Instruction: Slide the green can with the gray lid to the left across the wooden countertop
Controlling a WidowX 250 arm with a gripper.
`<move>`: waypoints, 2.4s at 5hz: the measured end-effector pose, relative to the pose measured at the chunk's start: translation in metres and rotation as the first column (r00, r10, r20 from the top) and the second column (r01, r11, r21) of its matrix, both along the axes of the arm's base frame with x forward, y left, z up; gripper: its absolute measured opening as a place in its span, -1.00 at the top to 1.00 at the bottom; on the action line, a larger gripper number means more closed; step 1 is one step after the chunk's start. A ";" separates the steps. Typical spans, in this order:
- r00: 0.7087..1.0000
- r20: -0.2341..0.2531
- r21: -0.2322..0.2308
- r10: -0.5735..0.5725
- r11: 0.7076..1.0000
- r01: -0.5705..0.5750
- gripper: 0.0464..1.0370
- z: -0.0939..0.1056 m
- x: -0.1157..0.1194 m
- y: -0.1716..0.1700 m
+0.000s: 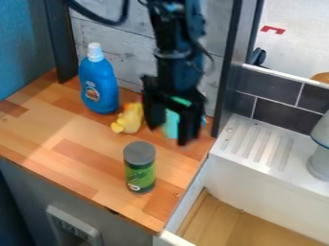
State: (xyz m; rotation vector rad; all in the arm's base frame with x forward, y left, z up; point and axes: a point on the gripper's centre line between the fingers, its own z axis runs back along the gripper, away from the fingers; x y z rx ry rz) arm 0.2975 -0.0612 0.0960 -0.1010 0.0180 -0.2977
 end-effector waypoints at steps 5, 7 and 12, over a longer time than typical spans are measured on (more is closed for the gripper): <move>0.990 -0.139 -0.029 0.023 0.999 -0.027 -0.93 -0.050 -0.018 -0.011; 0.951 -0.253 0.134 0.179 0.980 -0.149 -0.93 -0.044 -0.039 0.043; 0.903 -0.193 0.183 0.383 0.919 -0.350 -0.93 -0.032 -0.042 0.129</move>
